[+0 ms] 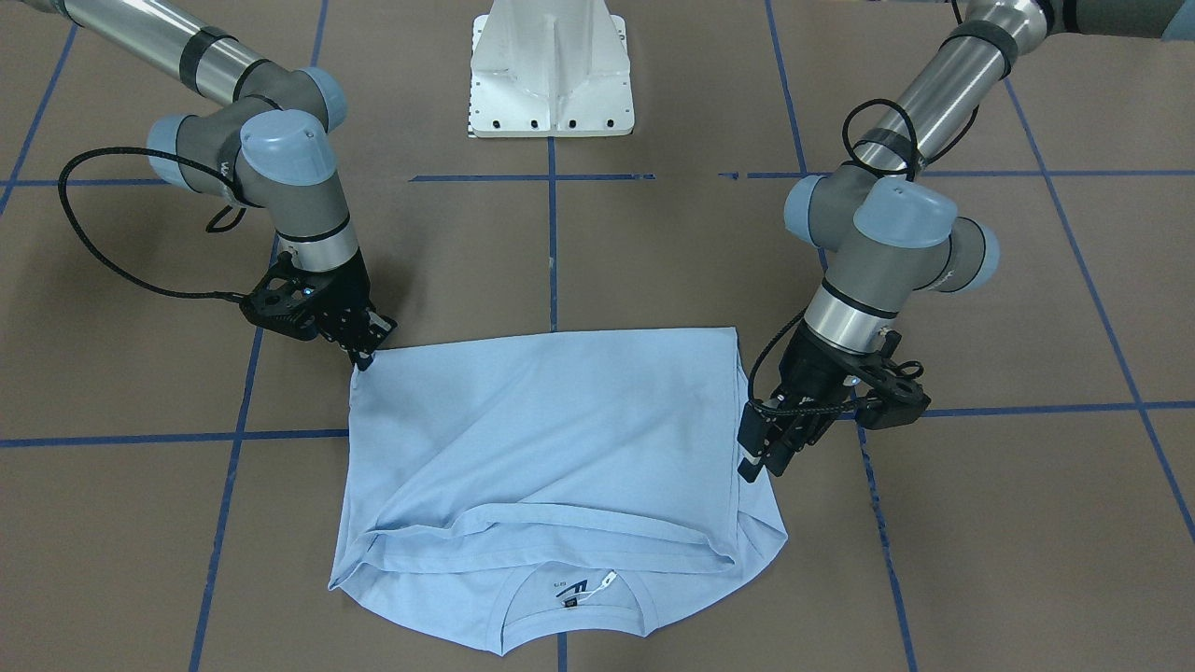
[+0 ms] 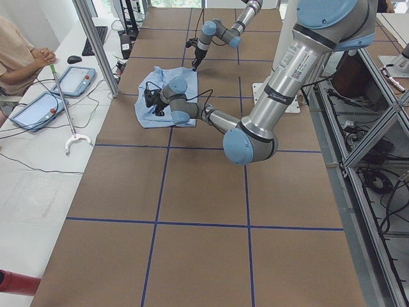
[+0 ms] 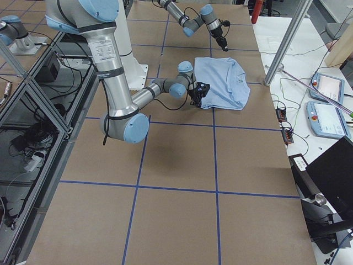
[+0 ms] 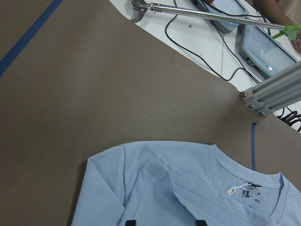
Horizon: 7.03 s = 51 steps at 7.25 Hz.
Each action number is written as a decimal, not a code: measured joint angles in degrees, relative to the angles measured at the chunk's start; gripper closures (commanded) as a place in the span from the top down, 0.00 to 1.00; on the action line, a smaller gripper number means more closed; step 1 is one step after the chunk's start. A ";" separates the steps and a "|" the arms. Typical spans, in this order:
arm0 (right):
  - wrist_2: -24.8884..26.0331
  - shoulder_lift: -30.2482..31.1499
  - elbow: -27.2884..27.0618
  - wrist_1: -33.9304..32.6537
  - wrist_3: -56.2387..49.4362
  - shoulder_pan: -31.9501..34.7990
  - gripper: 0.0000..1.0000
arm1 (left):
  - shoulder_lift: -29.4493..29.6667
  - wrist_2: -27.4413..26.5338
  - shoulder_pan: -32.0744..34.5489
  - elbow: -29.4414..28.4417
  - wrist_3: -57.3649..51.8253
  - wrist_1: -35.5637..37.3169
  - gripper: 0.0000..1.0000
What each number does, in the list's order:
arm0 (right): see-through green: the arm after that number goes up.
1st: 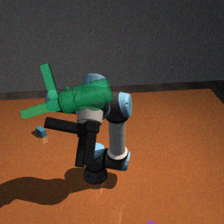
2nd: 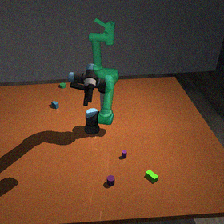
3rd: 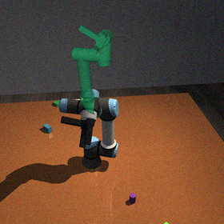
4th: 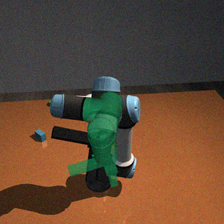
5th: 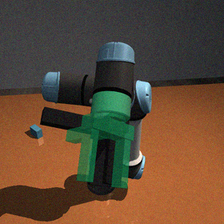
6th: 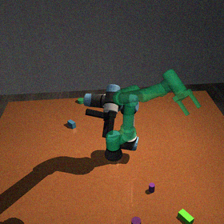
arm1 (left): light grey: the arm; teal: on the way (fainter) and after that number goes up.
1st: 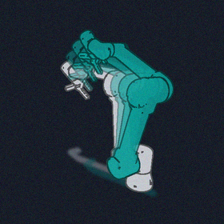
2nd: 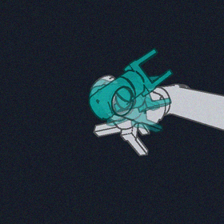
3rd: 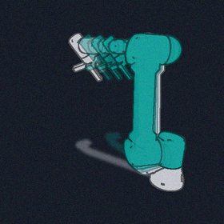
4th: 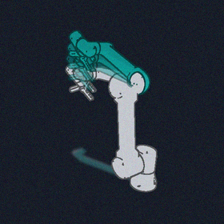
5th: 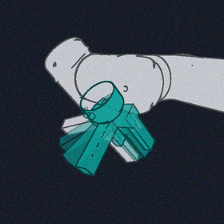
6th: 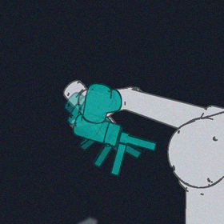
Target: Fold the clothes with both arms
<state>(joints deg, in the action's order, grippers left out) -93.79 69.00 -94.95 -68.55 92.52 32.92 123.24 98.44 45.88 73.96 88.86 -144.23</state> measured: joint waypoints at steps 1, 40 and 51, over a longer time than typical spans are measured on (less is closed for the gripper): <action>-0.07 0.28 -1.28 -0.18 -0.04 0.11 0.00 | 0.07 0.02 -0.03 0.02 -0.02 -0.07 0.51; 17.45 7.73 -31.20 -24.94 18.80 -23.62 1.00 | 14.19 -0.95 -3.73 -16.95 1.16 8.00 0.00; 13.77 -7.51 -8.48 -16.21 1.80 -5.12 1.00 | 11.85 -0.02 -0.48 -13.01 -6.71 0.85 0.74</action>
<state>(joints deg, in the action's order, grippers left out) -80.02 61.49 -103.43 -84.76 94.32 27.80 135.09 98.42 45.40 60.95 82.15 -143.38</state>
